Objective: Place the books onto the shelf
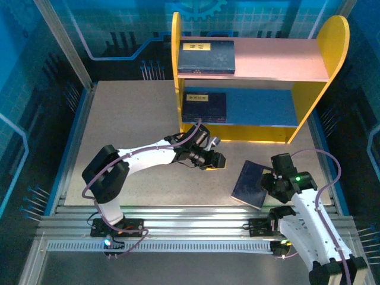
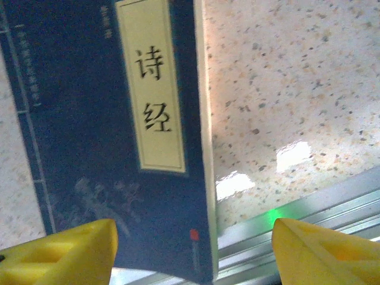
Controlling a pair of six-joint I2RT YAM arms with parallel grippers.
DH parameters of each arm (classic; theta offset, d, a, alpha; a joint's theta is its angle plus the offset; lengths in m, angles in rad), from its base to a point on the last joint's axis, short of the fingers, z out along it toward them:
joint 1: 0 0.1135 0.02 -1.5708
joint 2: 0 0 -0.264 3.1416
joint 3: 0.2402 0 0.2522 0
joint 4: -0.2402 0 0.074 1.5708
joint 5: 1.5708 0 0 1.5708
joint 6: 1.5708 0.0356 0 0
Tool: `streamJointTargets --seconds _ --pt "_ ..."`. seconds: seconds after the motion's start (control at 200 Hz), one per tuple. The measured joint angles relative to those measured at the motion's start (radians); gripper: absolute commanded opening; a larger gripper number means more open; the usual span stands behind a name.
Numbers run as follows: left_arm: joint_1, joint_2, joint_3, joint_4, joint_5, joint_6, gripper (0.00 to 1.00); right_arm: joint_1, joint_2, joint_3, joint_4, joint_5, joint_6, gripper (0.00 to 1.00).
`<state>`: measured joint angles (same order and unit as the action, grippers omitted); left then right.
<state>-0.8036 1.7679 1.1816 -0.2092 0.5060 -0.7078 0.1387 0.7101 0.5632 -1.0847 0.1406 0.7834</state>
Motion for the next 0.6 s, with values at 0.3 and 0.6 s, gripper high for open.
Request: streamJointTargets --seconds 0.3,0.6 --pt "-0.002 0.002 0.002 -0.042 -0.027 0.007 0.48 0.034 0.140 -0.041 0.069 0.043 0.028 0.70" --pt "-0.002 0.002 0.002 -0.087 -0.074 0.010 0.49 0.079 0.213 -0.041 0.126 0.039 0.027 0.69"
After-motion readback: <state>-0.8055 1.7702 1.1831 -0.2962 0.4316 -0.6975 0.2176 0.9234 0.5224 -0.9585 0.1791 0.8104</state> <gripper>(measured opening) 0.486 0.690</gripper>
